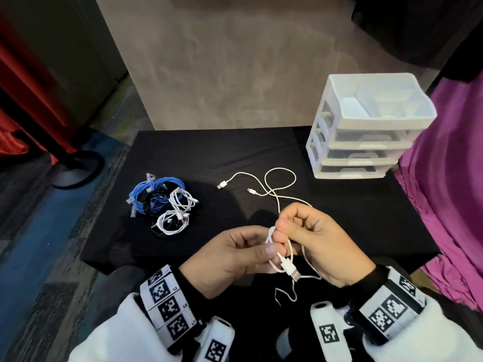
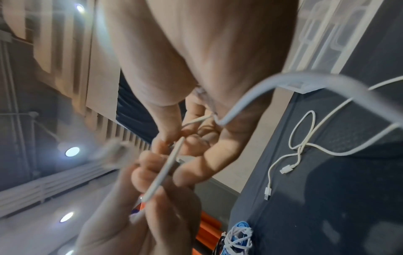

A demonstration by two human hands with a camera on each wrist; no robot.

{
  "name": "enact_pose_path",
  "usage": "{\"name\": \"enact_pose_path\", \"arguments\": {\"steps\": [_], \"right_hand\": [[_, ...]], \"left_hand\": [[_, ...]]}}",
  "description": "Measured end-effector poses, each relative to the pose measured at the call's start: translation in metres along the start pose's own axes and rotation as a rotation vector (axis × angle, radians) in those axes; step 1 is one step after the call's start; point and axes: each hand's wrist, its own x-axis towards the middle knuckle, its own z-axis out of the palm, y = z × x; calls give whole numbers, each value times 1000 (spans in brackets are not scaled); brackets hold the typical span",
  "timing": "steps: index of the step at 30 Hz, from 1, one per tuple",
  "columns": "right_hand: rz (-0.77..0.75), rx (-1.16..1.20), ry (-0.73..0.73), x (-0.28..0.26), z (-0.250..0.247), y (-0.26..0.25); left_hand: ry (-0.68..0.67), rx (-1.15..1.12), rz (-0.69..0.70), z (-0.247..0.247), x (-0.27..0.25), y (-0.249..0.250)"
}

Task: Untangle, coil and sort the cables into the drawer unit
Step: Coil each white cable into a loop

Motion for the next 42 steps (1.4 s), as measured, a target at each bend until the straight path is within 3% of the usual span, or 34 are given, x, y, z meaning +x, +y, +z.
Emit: {"name": "enact_pose_path", "arguments": {"steps": [5,11,15,16,20,25,29,33,34,42], "right_hand": [[-47,-30,127,6,5,8],[-113,-233,203,8,12,24],[-96,-297,202,8,12,27],[-96,-303,196,8,11,27],[-86,-257,178,10,12,25],[-63,-219,137,10,17,31],[-82,-205,147,9,13,30],[-118,-251,145,11,-5,23],[-121,-259,124,12,-7,22],[-167,-233,94,15,-3,20]], "left_hand": [[309,-3,22,-1,7,-5],[568,392,106,-4,13,-21],[644,965,298,-13,15,-27],[647,1011,302,-14,15,-25],[641,867,240,-10,18,-22],[679,970,178,-15,21,-26],[544,791,153,-17,14,-27],[273,-34,-34,-17,4,-14],[240,-152,-53,-14,2,-9],[214,-526,-130,1,11,10]]}}
